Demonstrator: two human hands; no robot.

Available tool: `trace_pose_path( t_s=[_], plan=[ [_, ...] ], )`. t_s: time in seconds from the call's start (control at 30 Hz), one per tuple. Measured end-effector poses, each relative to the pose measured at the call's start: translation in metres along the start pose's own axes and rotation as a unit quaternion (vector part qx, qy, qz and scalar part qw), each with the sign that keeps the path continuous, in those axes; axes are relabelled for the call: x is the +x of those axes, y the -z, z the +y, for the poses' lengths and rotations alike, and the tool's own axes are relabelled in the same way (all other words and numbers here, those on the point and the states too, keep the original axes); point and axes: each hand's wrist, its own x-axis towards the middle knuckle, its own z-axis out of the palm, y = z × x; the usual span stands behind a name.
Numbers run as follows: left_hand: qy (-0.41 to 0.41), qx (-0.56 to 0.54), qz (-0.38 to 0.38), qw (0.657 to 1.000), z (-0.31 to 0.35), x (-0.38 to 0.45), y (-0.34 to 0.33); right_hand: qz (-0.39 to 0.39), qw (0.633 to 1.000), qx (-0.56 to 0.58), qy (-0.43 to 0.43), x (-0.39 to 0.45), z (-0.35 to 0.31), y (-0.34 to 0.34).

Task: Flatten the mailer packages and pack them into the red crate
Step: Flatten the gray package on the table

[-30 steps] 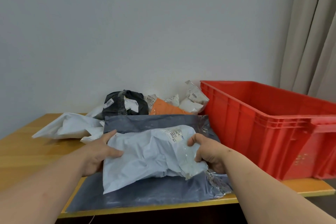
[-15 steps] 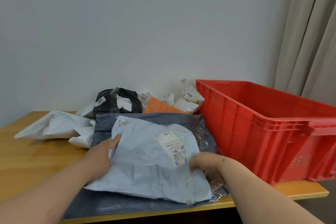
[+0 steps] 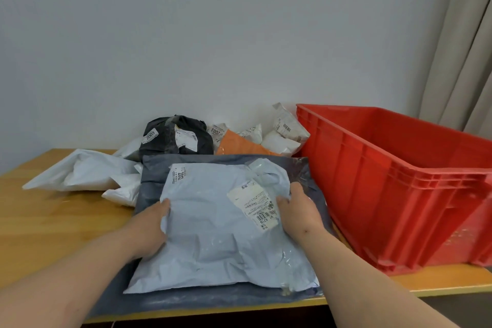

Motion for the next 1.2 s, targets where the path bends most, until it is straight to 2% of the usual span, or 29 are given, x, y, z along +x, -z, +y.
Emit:
trace_pose_path(
  t_s=[0.03,0.1,0.17,0.2,0.23,0.3,0.37,0.43,0.6,1.2],
  plan=[
    [0.014,0.013,0.005,1.0,0.003,0.0,0.001,0.002,1.0,-0.031,-0.003,0.0,0.002,-0.003],
    [0.011,0.035,0.075,0.996,0.009,0.001,0.005,0.038,0.995,-0.096,-0.006,-0.003,0.001,-0.005],
    [-0.043,0.105,0.175,0.978,0.023,0.0,0.008,0.09,0.984,-0.143,0.055,-0.01,-0.011,-0.008],
    [-0.075,0.126,0.197,0.969,0.033,-0.001,0.006,0.092,0.979,-0.152,0.103,-0.015,-0.019,-0.011],
    [-0.104,0.127,0.191,0.968,0.045,-0.004,0.003,0.072,0.972,-0.163,0.15,-0.021,-0.029,-0.016],
    [-0.141,0.135,0.119,0.974,0.062,-0.007,-0.011,-0.008,0.956,-0.209,0.204,-0.033,-0.035,-0.033],
    [-0.132,0.162,0.042,0.977,0.063,-0.005,-0.028,-0.085,0.939,-0.266,0.199,-0.039,-0.026,-0.047],
    [-0.113,0.175,-0.001,0.978,0.052,-0.005,-0.038,-0.129,0.932,-0.294,0.17,-0.038,-0.01,-0.051],
    [-0.106,0.191,-0.029,0.975,0.042,-0.007,-0.047,-0.143,0.92,-0.326,0.167,-0.032,0.009,-0.056],
    [-0.104,0.21,-0.074,0.969,0.041,-0.004,-0.053,-0.19,0.904,-0.347,0.162,-0.031,0.006,-0.064]
  ],
)
